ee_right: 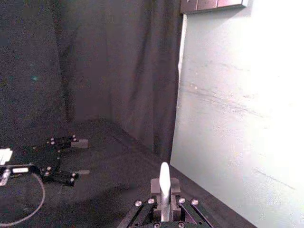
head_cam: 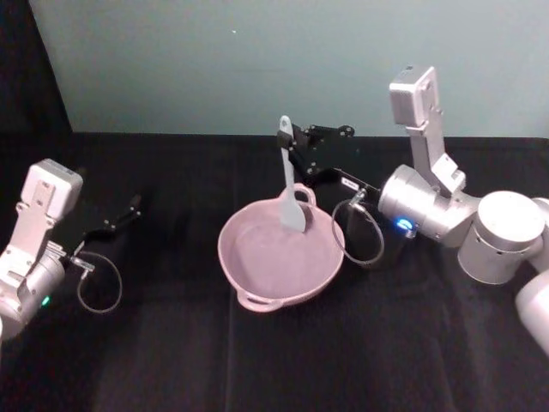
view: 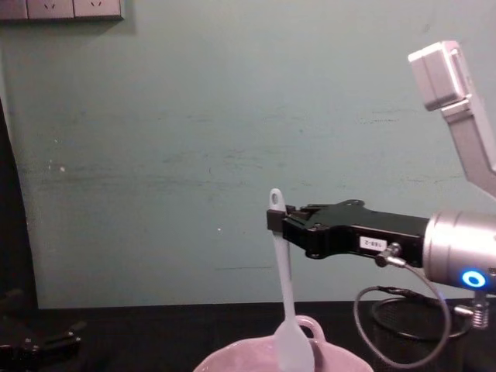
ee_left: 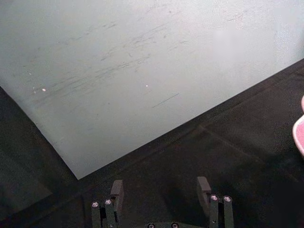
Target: Use the one hand to pick up the spoon and stir the clear water in the bowl.
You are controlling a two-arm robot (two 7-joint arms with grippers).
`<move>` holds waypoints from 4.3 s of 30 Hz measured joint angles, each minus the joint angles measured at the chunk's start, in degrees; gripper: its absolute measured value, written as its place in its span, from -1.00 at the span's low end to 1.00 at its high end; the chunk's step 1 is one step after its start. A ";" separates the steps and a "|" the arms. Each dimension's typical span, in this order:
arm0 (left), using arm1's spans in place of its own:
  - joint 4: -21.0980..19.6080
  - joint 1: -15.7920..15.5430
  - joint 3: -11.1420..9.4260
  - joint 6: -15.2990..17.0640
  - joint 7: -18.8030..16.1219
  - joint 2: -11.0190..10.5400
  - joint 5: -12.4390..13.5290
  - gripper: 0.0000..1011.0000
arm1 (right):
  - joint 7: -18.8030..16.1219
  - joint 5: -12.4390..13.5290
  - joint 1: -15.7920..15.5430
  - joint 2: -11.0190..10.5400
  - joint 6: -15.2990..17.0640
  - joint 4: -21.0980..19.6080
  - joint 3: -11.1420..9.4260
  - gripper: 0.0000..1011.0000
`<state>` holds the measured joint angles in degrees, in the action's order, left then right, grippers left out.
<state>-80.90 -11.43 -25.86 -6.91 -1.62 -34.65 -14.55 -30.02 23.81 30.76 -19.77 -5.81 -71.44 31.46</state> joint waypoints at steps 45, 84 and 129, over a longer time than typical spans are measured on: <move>0.00 0.00 0.00 0.00 0.00 0.00 0.00 1.00 | -1.97 2.33 -1.31 5.48 -3.87 4.47 -1.29 -0.77; 0.00 0.00 0.00 0.00 0.00 0.00 0.00 1.00 | -5.14 4.95 -11.59 0.08 -2.24 -9.50 -3.63 -0.77; 0.00 0.00 0.00 0.00 0.00 0.00 0.00 1.00 | 0.69 -3.14 -14.72 1.47 -5.54 -10.93 -8.75 -0.77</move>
<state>-80.90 -11.43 -25.86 -6.91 -1.62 -34.65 -14.55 -29.34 20.67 16.05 -18.30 -11.35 -82.37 22.72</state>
